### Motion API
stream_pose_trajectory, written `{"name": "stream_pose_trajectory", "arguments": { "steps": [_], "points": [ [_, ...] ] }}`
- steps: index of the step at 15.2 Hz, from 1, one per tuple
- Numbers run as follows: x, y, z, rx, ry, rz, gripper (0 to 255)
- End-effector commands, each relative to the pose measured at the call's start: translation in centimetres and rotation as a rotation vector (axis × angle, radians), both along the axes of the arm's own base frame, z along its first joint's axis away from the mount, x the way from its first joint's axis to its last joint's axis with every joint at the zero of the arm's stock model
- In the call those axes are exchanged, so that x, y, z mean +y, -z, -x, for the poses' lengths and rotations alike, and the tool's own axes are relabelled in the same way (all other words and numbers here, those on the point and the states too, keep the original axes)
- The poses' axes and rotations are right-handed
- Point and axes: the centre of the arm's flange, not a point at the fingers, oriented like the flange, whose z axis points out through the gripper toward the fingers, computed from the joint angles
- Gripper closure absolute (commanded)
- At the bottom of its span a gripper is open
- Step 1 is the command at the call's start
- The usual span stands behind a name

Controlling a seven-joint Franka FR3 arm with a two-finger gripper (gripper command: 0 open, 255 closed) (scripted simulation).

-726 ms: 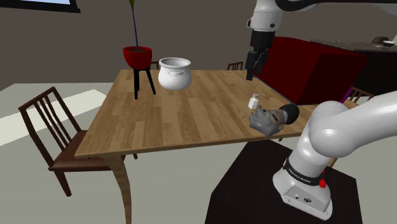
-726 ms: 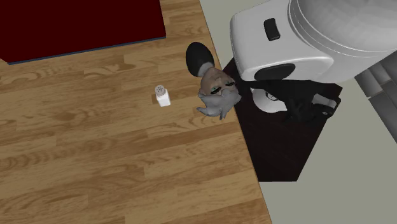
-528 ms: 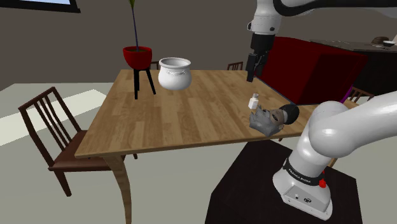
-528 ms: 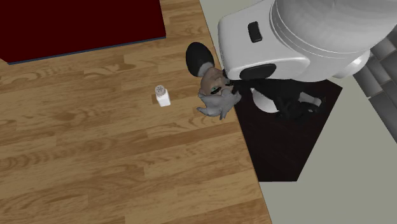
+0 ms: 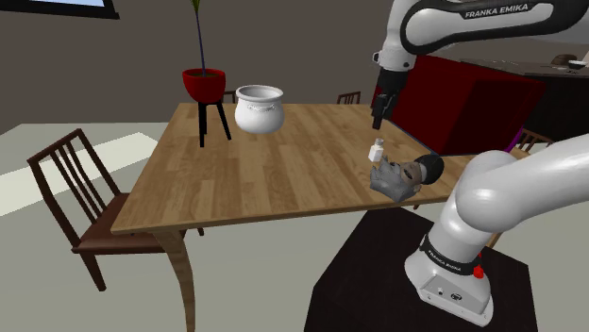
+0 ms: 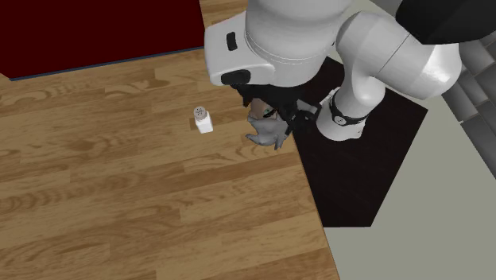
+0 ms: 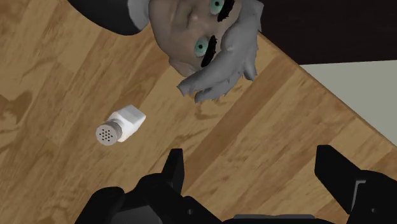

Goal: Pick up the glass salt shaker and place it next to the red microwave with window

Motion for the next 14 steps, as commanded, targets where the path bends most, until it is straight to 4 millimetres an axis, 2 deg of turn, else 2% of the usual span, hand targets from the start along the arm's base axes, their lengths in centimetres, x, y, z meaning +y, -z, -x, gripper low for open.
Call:
{"name": "stream_pose_trajectory", "arguments": {
  "steps": [1,14],
  "points": [
    [-1.9,1.6,-0.1,-0.006,-0.010,0.008,0],
    [-16.1,10.0,-1.3,-0.040,-0.061,0.055,0]
  ]
}}
